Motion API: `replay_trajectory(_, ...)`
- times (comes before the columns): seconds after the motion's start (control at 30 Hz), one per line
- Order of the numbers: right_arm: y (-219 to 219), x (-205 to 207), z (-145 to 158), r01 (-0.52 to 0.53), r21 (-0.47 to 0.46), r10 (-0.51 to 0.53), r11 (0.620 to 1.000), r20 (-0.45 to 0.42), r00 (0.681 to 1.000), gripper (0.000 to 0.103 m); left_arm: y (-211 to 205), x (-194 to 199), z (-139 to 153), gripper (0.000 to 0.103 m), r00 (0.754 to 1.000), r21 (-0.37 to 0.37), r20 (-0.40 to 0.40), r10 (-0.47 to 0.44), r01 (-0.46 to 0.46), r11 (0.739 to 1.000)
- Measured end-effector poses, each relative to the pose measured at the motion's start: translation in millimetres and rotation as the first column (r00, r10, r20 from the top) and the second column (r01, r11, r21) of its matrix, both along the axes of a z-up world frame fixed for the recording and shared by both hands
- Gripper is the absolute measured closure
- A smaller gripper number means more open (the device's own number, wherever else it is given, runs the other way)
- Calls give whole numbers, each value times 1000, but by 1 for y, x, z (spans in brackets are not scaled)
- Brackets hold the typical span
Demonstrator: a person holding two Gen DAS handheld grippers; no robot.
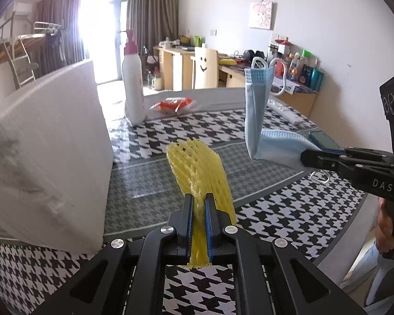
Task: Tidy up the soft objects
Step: 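Lift the sponge and mask with both grippers and carry them toward the foam box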
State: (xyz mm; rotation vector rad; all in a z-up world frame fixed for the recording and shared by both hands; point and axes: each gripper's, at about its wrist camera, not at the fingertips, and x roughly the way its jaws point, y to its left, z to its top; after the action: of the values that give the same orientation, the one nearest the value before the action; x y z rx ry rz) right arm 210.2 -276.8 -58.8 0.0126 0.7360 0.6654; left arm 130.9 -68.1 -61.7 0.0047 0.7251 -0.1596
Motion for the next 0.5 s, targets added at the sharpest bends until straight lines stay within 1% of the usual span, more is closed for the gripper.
replay_trajectory(0.2, 0, -1, 5, 11, 17, -11, 1000, 16, 1000, 87, 2, -3, 12, 94, 999, 14, 36, 2, -3, 1000)
replay_trajectory(0.5, 3, -4, 12, 29, 28, -30, 999, 38, 999, 87, 7, -3, 23, 94, 998, 12, 64, -6, 5, 1000)
